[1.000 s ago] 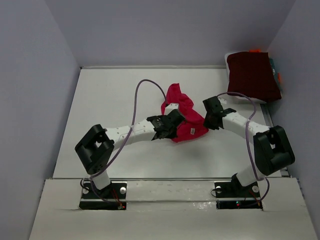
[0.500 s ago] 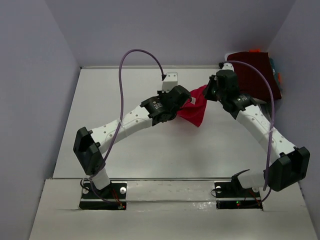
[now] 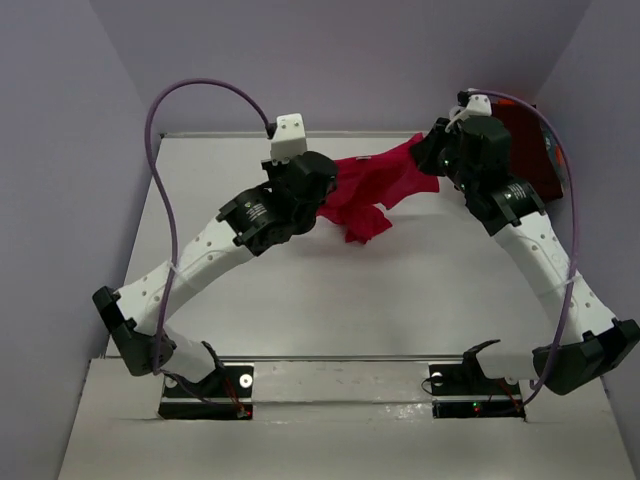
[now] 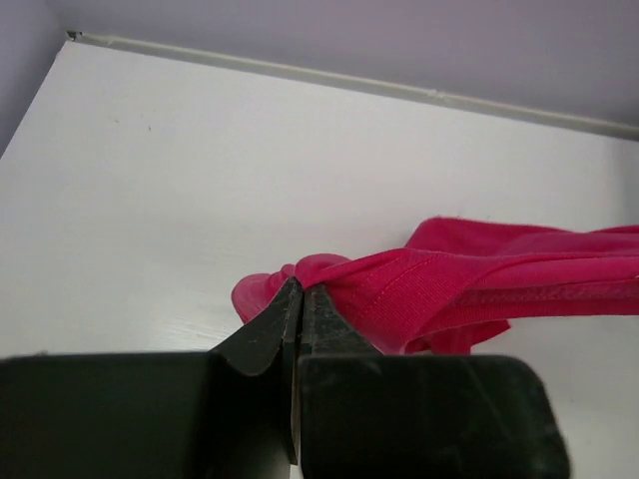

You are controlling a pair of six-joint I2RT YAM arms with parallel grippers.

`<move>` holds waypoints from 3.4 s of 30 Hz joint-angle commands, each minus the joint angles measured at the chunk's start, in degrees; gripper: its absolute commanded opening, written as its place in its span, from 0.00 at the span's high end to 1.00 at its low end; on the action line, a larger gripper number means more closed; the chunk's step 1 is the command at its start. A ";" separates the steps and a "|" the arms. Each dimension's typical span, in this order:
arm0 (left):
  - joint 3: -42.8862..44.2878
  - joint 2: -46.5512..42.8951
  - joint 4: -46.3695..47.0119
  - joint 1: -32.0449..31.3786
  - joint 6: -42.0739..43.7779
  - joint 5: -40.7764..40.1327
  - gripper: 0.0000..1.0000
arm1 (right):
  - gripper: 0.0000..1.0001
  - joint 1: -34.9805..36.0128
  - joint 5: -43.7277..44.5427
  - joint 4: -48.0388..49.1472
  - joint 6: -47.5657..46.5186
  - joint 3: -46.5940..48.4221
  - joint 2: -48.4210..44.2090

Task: Fold and stack the t-shirts
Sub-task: Flatten out the tshirt

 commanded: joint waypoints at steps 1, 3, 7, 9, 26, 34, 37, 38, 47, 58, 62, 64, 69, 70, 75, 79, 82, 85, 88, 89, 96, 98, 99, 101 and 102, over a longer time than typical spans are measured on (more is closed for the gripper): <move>-0.32 -8.04 6.86 0.19 6.56 -6.87 0.94 | 0.93 -0.18 -1.83 1.96 -2.07 1.26 -4.97; -1.46 -10.23 9.75 0.19 8.50 -6.69 0.94 | 0.93 -0.18 -3.32 2.66 -2.68 0.12 -6.03; -5.41 -14.10 14.16 0.19 12.64 -6.25 0.94 | 0.93 0.35 -6.93 5.30 -3.92 -2.52 -9.10; -6.47 -16.47 16.53 -0.34 14.57 -5.99 0.94 | 0.93 0.35 -9.20 6.53 -4.62 -3.14 -10.86; -12.80 -29.84 34.46 -10.35 35.82 -17.67 0.94 | 0.93 0.88 -14.58 8.99 -7.87 0.73 -18.42; -15.43 -33.62 42.36 -12.11 43.22 -19.87 0.94 | 0.93 0.88 -14.32 7.94 -8.58 2.92 -19.48; -15.79 -34.94 43.78 -12.12 44.19 -19.00 0.94 | 0.93 0.88 -14.58 8.29 -8.66 2.49 -20.01; -15.71 -35.29 43.79 -12.12 44.37 -18.91 0.94 | 0.93 0.88 -14.58 8.12 -8.75 2.57 -20.01; -12.28 -35.29 42.03 -12.12 46.30 -15.49 0.94 | 0.93 0.88 -16.07 8.64 -8.49 1.78 -21.24; -13.77 -33.63 43.52 -12.12 47.88 -16.52 0.94 | 0.93 0.88 -14.85 9.26 -8.05 -0.41 -20.80; -12.37 -35.19 42.99 -12.12 43.85 -12.69 0.94 | 0.93 0.88 -16.77 11.97 -8.14 -1.47 -21.58; -12.72 -36.26 45.35 -12.12 45.68 -11.87 0.94 | 0.93 0.88 -16.17 11.55 -8.31 0.27 -22.29; -9.04 -33.54 49.13 -12.12 53.15 -14.16 0.94 | 0.93 0.88 -14.06 10.66 -9.72 4.41 -20.01; -8.33 -32.93 50.28 -12.12 55.08 -14.16 0.94 | 0.93 0.88 -13.97 11.01 -9.63 5.03 -18.53; -4.81 -30.91 57.47 -12.12 62.02 -11.88 0.94 | 0.93 0.88 -14.58 12.16 -9.54 10.56 -14.65; 1.06 -29.06 58.73 -12.12 66.87 -10.65 0.94 | 0.93 0.88 -13.88 10.67 -10.95 18.29 -11.58; 4.59 -29.14 55.48 -12.12 65.20 -8.71 0.94 | 0.93 0.88 -14.40 9.26 -11.21 23.82 -12.01; 6.43 -30.02 54.60 -12.12 65.38 -8.27 0.94 | 0.93 0.88 -13.27 7.86 -12.43 26.73 -13.50; 6.80 -31.07 53.11 -12.12 64.42 -7.66 0.94 | 0.93 0.88 -13.26 5.57 -12.79 29.19 -14.38; 6.71 -31.86 51.45 -12.12 62.93 -7.31 0.94 | 0.93 0.88 -14.05 5.13 -12.36 29.03 -15.60; 3.55 -35.64 49.76 -12.12 60.90 -8.01 0.94 | 0.93 0.88 -15.37 0.91 -11.21 28.50 -17.90; 2.58 -36.70 49.68 -12.12 60.20 -8.27 0.94 | 0.93 0.88 -15.81 0.30 -11.21 27.98 -18.34; 2.32 -37.14 49.76 -12.12 60.02 -8.45 0.94 | 0.93 0.88 -15.90 0.12 -11.12 27.62 -18.51; 1.62 -37.93 49.94 -12.12 60.36 -9.32 0.94 | 0.93 0.88 -15.64 -0.93 -10.95 27.27 -18.34; 0.57 -38.02 50.98 -12.12 61.59 -10.20 0.94 | 0.93 0.88 -15.11 -1.20 -10.86 26.92 -17.99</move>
